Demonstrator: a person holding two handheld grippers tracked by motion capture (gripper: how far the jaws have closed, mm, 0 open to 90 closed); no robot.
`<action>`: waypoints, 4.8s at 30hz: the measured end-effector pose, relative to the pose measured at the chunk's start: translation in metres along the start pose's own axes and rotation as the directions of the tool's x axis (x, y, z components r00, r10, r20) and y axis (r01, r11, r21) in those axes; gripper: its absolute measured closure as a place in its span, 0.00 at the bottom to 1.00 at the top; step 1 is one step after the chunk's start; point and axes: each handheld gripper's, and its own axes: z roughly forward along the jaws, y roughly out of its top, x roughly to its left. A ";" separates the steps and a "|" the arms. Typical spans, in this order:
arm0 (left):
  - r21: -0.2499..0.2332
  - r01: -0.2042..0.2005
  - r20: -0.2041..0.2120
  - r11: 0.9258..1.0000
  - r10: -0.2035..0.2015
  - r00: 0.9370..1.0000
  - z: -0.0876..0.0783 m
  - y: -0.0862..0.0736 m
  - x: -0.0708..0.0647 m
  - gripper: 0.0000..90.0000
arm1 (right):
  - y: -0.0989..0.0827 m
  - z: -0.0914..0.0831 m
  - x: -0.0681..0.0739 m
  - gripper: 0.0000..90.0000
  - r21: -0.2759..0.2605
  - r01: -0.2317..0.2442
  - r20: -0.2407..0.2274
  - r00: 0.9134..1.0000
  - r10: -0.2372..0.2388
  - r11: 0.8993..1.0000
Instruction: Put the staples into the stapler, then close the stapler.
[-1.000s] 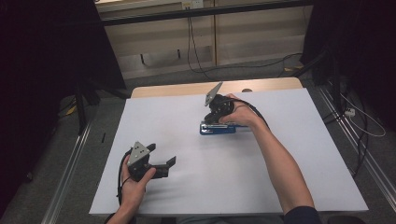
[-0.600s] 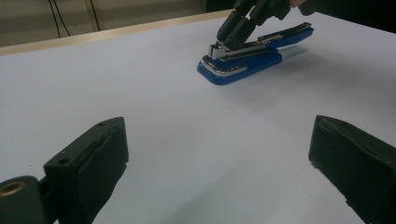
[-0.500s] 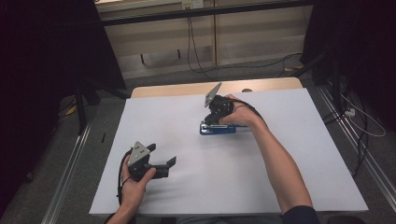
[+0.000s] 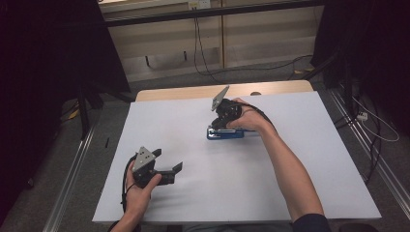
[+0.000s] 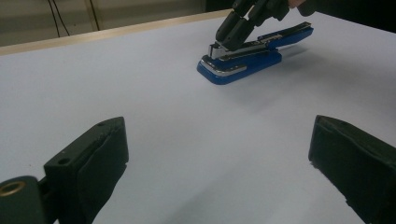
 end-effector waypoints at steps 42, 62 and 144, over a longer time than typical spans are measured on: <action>0.002 0.001 -0.001 1.000 -0.001 1.000 0.001 0.000 0.000 0.06 | -0.007 -0.009 0.003 0.46 -0.095 -0.133 0.093 0.986 0.141 0.987; 0.010 0.002 -0.029 1.000 -0.002 1.000 0.003 0.000 0.001 0.05 | -0.031 -0.024 0.021 0.11 -0.257 -0.305 0.201 0.911 0.359 0.917; -0.019 -0.009 0.014 1.000 0.009 1.000 0.017 0.006 -0.004 0.06 | -0.140 -0.086 0.130 0.03 -0.580 -0.402 0.406 0.611 0.680 0.708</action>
